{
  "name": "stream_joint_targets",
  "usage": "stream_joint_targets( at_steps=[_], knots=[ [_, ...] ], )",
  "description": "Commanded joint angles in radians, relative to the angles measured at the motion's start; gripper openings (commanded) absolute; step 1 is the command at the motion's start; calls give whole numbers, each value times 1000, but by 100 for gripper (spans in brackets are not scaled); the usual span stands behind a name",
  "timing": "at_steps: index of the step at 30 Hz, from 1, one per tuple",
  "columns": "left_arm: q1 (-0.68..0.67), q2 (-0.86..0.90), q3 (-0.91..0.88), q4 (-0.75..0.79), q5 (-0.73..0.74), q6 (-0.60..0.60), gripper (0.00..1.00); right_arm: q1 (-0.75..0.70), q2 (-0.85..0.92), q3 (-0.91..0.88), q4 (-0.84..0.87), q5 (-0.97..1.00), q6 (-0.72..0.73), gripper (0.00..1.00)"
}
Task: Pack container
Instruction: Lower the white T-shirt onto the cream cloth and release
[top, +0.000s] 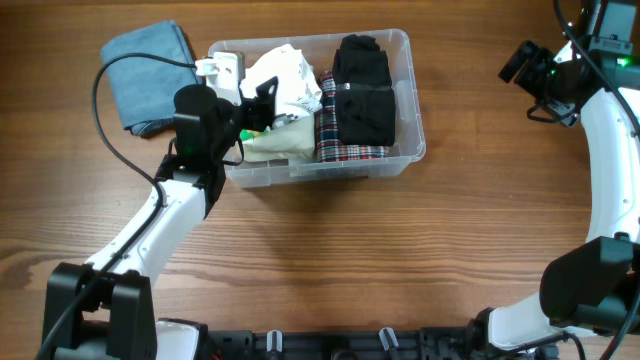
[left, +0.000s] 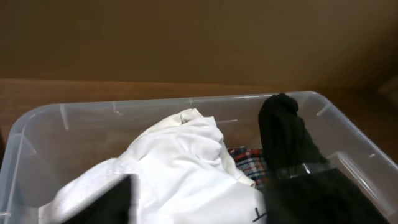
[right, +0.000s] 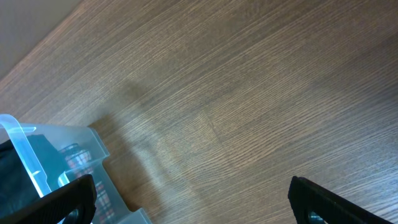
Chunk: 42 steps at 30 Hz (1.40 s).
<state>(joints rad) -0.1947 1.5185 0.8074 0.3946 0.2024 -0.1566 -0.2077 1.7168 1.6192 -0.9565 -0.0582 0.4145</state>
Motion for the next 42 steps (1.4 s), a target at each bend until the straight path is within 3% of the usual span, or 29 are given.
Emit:
stream_joint_targets(
  at_steps=[1,2,5,11,15,33,42],
  knots=[
    [-7,-11,18,3,-8,-42,9,1,14,9,2,17,7,100],
    [-11,-11,18,1,-10,-42,4,1,14,9,3,17,7,100],
    [-24,-11,50,-77,-9,-61,4,1,14,9,3,17,7,100],
    [-33,-2,365,-575,-16,-21,4,1,14,9,3,17,7,100],
    [-32,11,537,-734,-29,-3,4,1,14,9,3,17,8,100],
    [-122,320,583,-668,-63,45,4,1,14,9,3,17,7,100],
    [-134,476,583,-710,-107,45,4,1,14,9,3,17,7,100]
  ],
)
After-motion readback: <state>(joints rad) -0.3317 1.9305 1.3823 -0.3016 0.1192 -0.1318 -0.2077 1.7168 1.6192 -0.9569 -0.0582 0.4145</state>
